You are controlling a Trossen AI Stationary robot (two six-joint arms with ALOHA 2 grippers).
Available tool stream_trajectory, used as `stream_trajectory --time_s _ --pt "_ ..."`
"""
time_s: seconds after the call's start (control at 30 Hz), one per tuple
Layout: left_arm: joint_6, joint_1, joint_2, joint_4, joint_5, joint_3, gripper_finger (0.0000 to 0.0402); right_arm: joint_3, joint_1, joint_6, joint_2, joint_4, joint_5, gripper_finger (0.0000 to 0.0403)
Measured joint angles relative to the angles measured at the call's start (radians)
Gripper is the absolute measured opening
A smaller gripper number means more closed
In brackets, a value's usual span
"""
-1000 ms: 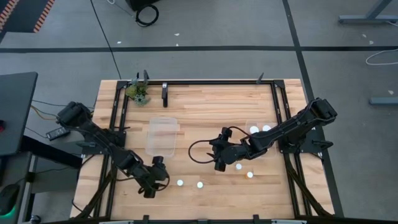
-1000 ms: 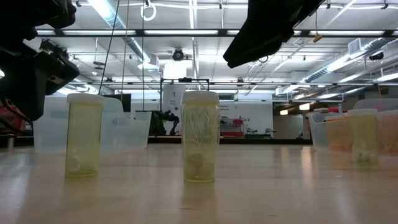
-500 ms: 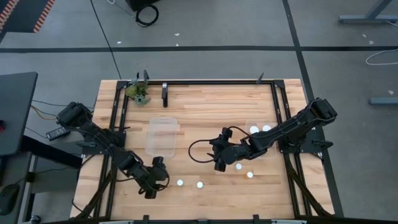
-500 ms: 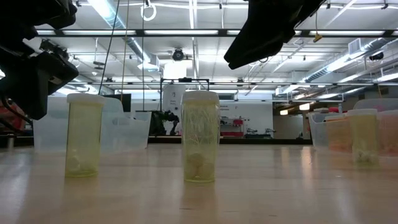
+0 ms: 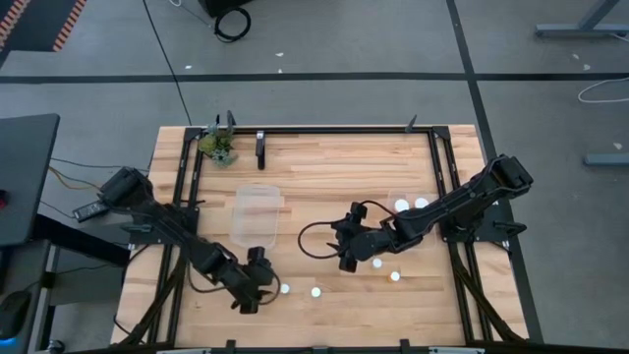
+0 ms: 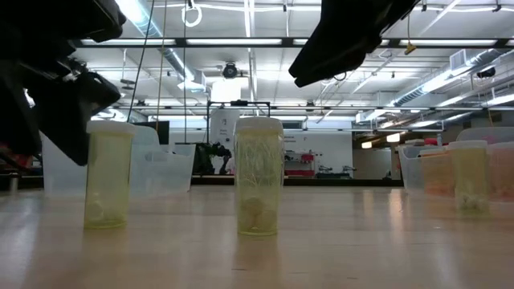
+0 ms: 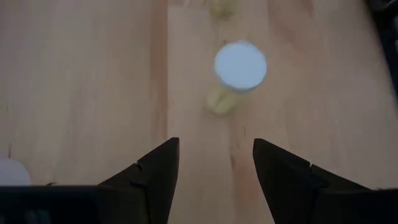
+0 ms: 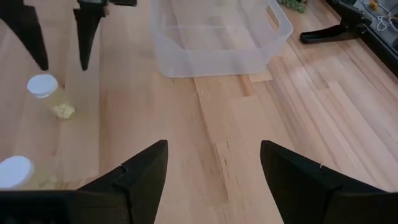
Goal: Pick and place medicine bottles into bin by pill shape (circle, oval)
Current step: Put the bottom left yellow pill bottle into the left transparent bin
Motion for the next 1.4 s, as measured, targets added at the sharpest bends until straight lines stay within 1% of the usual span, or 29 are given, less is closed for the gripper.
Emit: stream_trajectory --time_s 0.2,0.3,0.4,0.7,1.03,1.27,1.4 --pt "0.004 0.005 0.092 -0.151 0.013 0.132 0.0214 0.0 0.0 -0.006 0.0 0.002 0.0 0.0263" --pt "0.004 0.011 0.112 -0.2 0.019 0.169 0.0217 0.0 0.004 -0.009 0.0 0.002 0.0 0.0263" --pt "-0.005 0.014 0.115 -0.22 0.023 0.174 0.0218 0.0 0.015 -0.012 0.0 0.002 0.0 0.0263" --pt "-0.018 0.052 0.115 -0.216 0.07 0.174 0.0219 0.0 0.033 -0.016 0.0 -0.003 0.025 0.0263" --pt "-0.005 0.062 0.115 -0.202 0.08 0.174 0.022 0.0 0.033 -0.023 0.0 -0.004 0.026 0.0263" --pt "0.015 0.067 0.115 -0.138 0.08 0.174 0.022 0.0 0.033 -0.024 0.0 -0.004 0.026 0.0263" --pt "0.022 0.066 0.115 -0.132 0.082 0.174 0.0221 0.0 0.033 -0.024 0.0 -0.004 0.026 0.0263"
